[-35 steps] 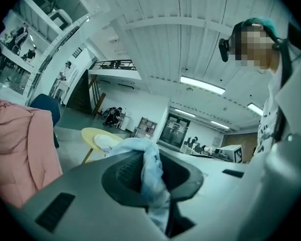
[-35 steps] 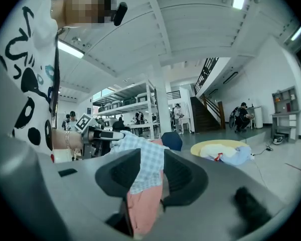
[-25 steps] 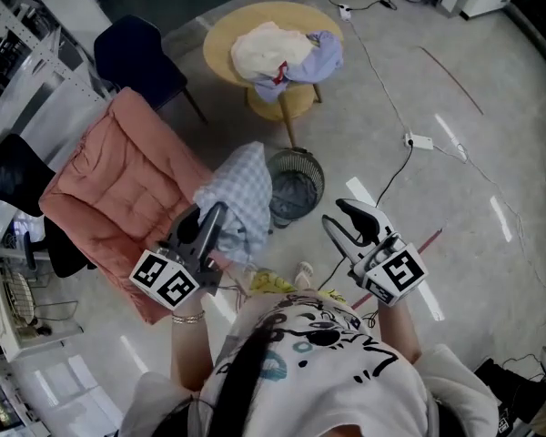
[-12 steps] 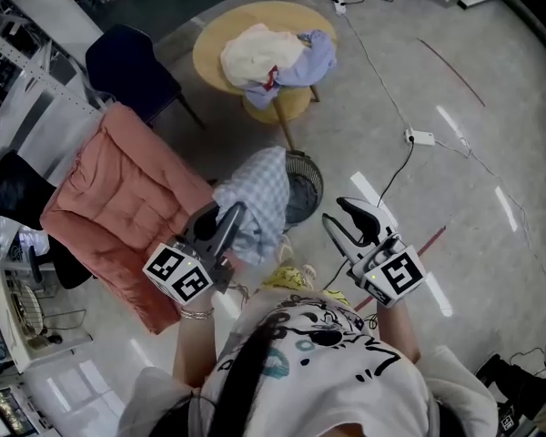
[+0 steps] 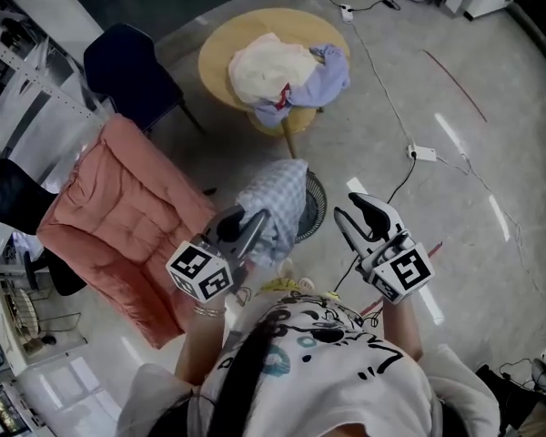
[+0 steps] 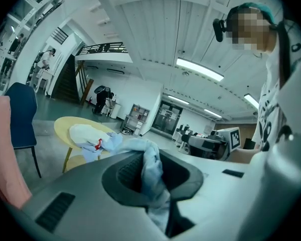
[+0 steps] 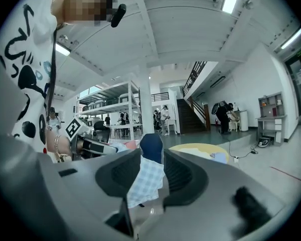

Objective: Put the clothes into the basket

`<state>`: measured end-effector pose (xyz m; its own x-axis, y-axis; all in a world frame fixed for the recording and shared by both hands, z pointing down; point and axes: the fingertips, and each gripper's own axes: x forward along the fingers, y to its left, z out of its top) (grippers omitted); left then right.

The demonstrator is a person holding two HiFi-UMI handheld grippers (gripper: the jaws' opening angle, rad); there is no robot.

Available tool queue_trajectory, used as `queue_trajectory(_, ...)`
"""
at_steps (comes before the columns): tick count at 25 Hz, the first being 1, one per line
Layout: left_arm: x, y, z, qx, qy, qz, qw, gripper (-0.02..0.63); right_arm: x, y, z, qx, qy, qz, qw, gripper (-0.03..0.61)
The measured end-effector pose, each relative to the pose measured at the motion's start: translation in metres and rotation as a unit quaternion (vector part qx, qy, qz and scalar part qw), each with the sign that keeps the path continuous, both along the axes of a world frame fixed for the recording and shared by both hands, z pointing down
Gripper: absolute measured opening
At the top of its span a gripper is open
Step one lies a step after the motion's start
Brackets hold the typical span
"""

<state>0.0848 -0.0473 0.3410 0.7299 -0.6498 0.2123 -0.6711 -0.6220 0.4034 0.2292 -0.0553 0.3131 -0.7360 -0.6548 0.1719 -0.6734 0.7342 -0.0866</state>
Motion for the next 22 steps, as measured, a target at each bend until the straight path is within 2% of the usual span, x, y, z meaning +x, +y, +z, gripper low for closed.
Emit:
queue_trajectory(7, -0.004, -0.033, 0.021, -0.009, -0.007, 0.027, 0.9996, 0.074, -0.036, -0.037, 0.008, -0.010, 0.012, -0.021, 1.000, 0.143)
queue_trajectory(12, -0.008, -0.052, 0.042, -0.017, -0.013, 0.026, 0.9994, 0.074, -0.057, -0.055, 0.016, -0.019, 0.012, -0.031, 0.999, 0.143)
queue_trajectory(22, -0.004, -0.067, 0.094, -0.061, -0.050, 0.022, 0.9966, 0.074, -0.050, -0.079, 0.026, -0.037, 0.029, -0.038, 0.998, 0.143)
